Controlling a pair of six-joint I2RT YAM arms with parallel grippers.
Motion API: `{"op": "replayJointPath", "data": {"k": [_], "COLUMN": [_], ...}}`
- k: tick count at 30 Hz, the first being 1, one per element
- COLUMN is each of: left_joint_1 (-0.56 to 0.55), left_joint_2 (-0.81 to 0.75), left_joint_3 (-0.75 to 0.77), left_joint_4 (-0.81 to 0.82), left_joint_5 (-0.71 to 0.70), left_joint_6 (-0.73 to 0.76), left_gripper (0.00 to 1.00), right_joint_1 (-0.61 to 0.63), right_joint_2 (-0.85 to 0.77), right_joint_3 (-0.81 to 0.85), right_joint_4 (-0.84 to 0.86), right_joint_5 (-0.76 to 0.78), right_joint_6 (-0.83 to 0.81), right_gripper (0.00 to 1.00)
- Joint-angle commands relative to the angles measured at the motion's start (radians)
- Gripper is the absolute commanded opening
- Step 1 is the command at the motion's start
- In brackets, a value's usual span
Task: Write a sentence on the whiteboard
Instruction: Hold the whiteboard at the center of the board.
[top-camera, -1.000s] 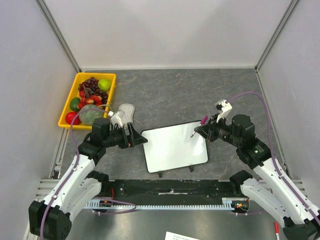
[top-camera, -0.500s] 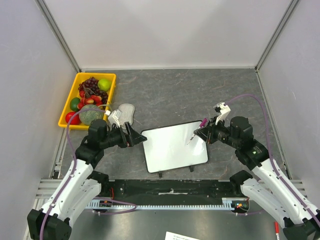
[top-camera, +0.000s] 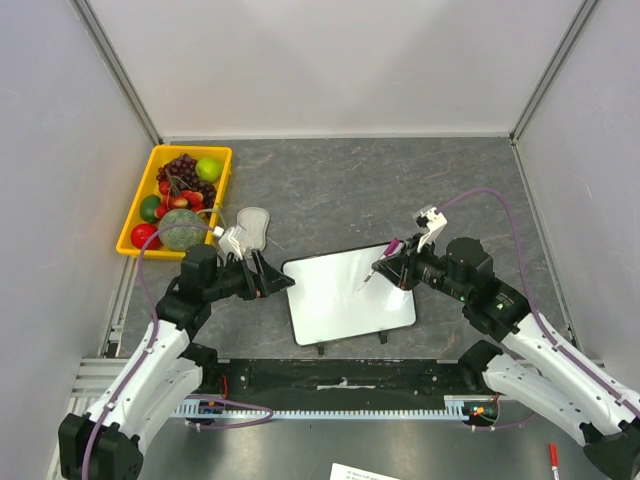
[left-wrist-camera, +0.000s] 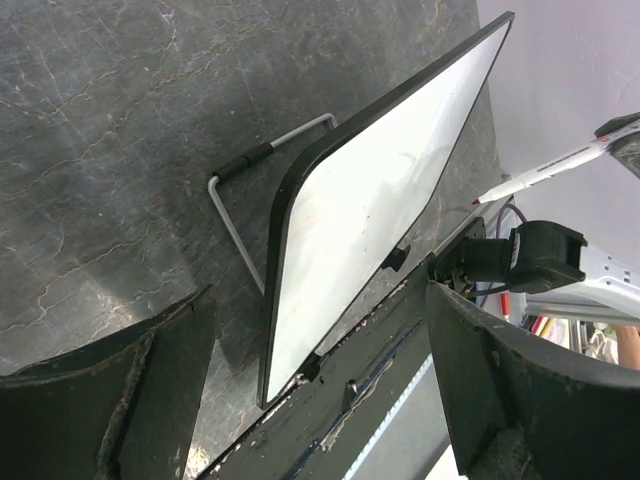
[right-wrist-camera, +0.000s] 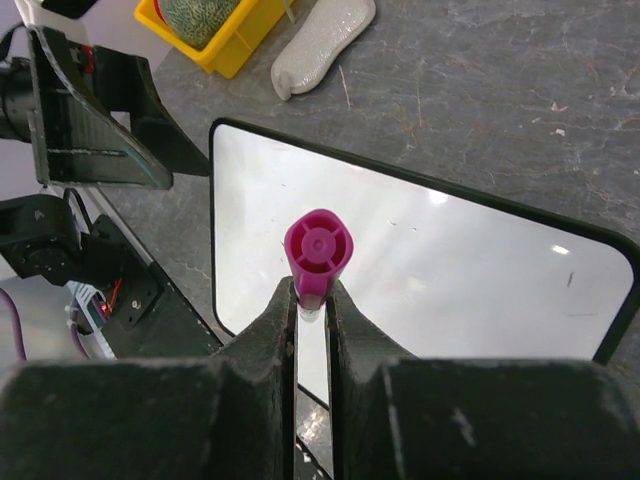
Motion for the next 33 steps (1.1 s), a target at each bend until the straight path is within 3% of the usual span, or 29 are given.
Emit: {"op": "replayJointPath", "data": {"k": [1,9,20,33], "left_joint_1": [0.004,0.004,0.004,0.004], "left_joint_2": [-0.034,-0.042,0.118,0.237], "left_joint_3": [-0.061,-0.193,-0.281,-0.289], "left_joint_4": [0.112,0.359,0.723,0.835], "left_joint_5": [0.016,0.082,0.159,0.252], "left_joint_6": [-0.051,-0.104,-0.069,0.050], "left_gripper": [0.88,0.87,0.79,0.52], "right_joint_1": [0.053,0.223,0.381,0.414], "right_joint_2": [0.015,0.126,0.232,0.298], "right_joint_3": [0.037,0.066,0.098,0.099], "right_joint_4": [0.140,0.255,0.378,0.461], "right_joint_5": [0.102,0.221,0.341,0.413], "right_joint_6": [0.057,0.079,0.029,-0.009], "right_gripper": [0.00,0.00,0.00,0.00]}}
